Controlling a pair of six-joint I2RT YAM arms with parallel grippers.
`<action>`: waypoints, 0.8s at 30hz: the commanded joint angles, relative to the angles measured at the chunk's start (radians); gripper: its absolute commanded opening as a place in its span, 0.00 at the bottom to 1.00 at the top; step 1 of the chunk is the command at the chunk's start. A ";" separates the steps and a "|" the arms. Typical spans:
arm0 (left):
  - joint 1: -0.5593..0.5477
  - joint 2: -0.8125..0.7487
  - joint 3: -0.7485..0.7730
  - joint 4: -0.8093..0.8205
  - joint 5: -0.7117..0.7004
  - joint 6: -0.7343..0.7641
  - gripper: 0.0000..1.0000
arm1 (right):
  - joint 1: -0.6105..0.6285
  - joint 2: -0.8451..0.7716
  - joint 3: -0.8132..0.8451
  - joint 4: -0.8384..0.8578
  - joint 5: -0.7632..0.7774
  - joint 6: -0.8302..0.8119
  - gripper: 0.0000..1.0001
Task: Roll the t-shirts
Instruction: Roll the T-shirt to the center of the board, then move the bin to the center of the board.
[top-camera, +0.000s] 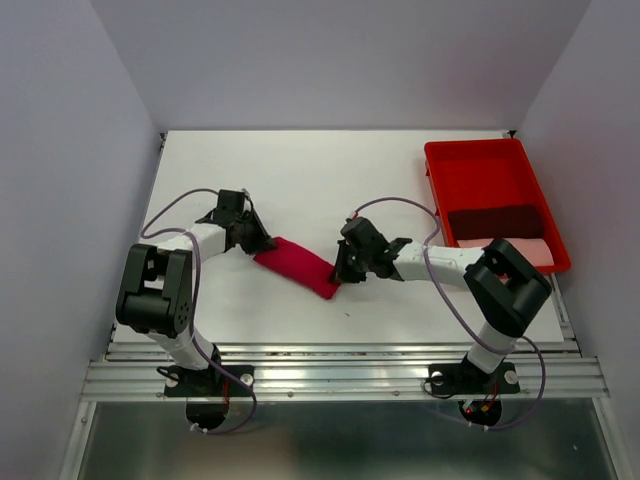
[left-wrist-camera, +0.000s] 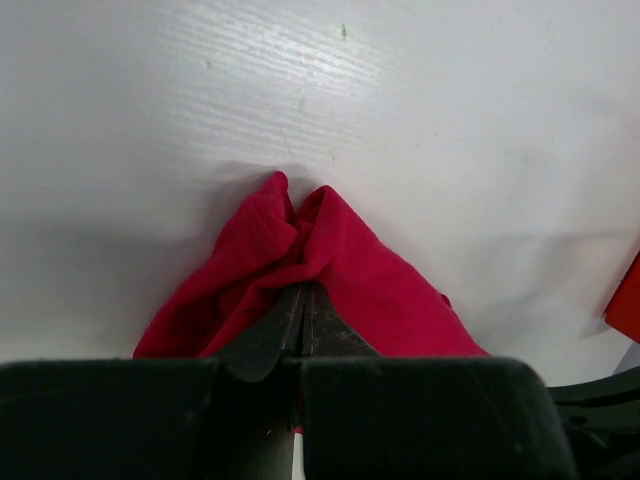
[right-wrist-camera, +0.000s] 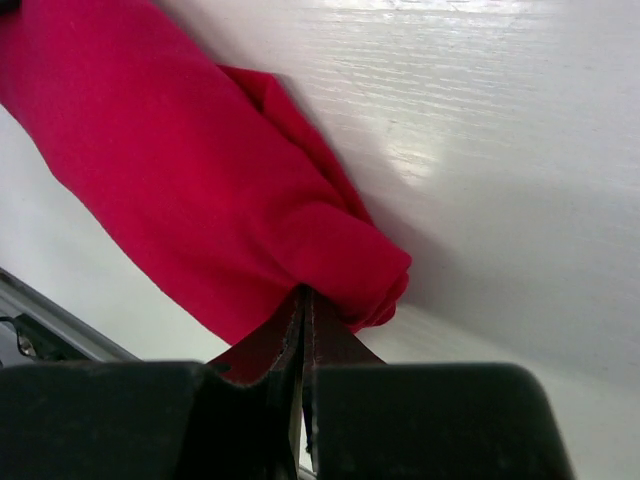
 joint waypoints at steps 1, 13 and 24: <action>0.001 -0.073 -0.063 -0.036 -0.028 0.007 0.03 | 0.007 0.034 -0.020 0.008 0.026 -0.039 0.03; 0.002 -0.317 -0.159 -0.148 -0.115 -0.021 0.04 | 0.007 0.078 0.124 -0.135 0.186 -0.241 0.03; -0.012 -0.415 -0.116 -0.221 -0.122 -0.012 0.01 | 0.016 -0.072 0.232 -0.163 0.088 -0.257 0.10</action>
